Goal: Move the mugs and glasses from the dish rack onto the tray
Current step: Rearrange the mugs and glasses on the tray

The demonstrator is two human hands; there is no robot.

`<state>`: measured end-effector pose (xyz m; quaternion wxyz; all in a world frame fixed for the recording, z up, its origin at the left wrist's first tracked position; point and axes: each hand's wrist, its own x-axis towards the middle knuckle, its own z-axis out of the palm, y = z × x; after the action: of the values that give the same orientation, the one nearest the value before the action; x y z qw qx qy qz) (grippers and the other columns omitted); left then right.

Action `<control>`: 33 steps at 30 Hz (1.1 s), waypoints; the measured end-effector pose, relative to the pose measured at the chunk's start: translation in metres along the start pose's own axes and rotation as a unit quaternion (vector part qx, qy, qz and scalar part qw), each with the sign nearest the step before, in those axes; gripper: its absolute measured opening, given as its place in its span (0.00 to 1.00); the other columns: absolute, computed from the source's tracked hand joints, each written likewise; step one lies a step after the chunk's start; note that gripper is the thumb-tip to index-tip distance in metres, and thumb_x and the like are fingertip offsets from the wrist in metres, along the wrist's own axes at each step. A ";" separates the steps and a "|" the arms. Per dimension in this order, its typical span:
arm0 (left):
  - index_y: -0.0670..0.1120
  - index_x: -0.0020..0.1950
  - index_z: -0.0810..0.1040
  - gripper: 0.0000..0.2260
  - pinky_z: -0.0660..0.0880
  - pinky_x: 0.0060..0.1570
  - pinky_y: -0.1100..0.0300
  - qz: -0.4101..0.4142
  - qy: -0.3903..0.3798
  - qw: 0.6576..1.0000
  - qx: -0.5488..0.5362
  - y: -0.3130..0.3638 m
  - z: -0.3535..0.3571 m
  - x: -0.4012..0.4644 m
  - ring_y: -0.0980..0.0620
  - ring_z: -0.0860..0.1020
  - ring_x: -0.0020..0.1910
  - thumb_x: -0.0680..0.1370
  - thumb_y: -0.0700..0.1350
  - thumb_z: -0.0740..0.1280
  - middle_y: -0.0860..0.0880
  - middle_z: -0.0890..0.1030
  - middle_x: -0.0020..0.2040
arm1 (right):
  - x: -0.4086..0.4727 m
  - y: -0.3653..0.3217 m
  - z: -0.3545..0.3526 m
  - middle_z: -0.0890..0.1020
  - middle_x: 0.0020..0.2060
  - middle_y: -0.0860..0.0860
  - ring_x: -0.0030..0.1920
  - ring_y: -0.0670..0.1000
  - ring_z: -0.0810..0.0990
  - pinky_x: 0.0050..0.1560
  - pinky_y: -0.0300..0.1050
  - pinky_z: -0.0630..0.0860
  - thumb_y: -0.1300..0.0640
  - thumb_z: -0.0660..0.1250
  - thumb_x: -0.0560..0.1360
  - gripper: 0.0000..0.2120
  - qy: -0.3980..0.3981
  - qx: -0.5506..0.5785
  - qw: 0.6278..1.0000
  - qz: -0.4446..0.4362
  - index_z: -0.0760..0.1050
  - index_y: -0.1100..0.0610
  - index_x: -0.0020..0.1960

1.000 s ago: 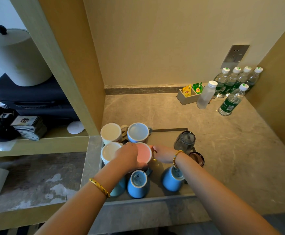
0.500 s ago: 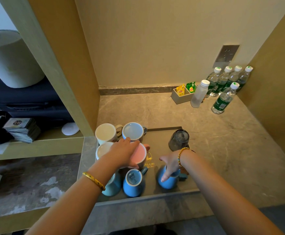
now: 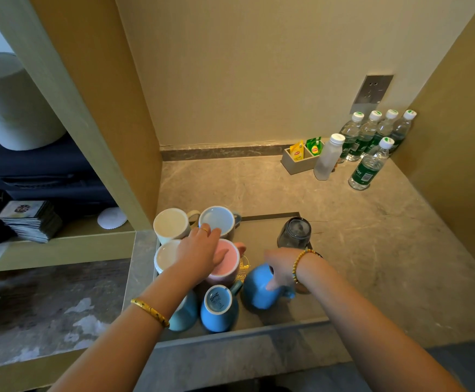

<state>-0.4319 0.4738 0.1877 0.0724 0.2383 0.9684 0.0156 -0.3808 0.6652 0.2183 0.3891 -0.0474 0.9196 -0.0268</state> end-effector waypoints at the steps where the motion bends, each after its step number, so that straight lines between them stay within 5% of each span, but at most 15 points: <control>1: 0.47 0.69 0.63 0.22 0.72 0.55 0.53 -0.003 0.019 1.000 -0.018 -0.001 -0.001 0.002 0.44 0.68 0.63 0.79 0.55 0.57 0.44 0.67 0.67 | -0.001 0.003 -0.008 0.77 0.57 0.56 0.54 0.56 0.76 0.48 0.46 0.72 0.49 0.68 0.73 0.25 0.024 0.013 1.000 0.001 0.66 0.59 0.64; 11: 0.52 0.76 0.51 0.35 0.60 0.69 0.45 -0.074 -0.034 0.984 -0.160 -0.007 -0.013 0.045 0.37 0.56 0.73 0.75 0.58 0.65 0.39 0.54 0.75 | 0.020 0.031 -0.080 0.67 0.61 0.54 0.56 0.58 0.72 0.54 0.50 0.73 0.59 0.70 0.71 0.28 0.236 0.037 0.971 -0.021 0.63 0.53 0.67; 23: 0.54 0.76 0.49 0.36 0.61 0.69 0.44 -0.086 -0.114 0.982 -0.123 0.000 -0.009 0.062 0.37 0.57 0.71 0.75 0.58 0.66 0.39 0.55 0.75 | 0.096 0.036 -0.052 0.69 0.61 0.52 0.58 0.56 0.71 0.54 0.48 0.76 0.65 0.72 0.67 0.32 0.202 -0.014 0.979 -0.035 0.65 0.52 0.67; 33: 0.54 0.76 0.49 0.36 0.62 0.68 0.46 -0.099 -0.102 0.983 -0.114 0.003 -0.007 0.063 0.38 0.59 0.71 0.75 0.57 0.65 0.42 0.55 0.75 | 0.116 0.027 -0.040 0.72 0.57 0.56 0.54 0.58 0.72 0.49 0.48 0.74 0.67 0.69 0.69 0.27 0.242 -0.017 0.969 -0.057 0.63 0.54 0.62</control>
<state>-0.4864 0.5058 0.1868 0.1991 0.1313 0.9666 0.0940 -0.4912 0.6797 0.1612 0.1523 -0.0983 0.9825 -0.0433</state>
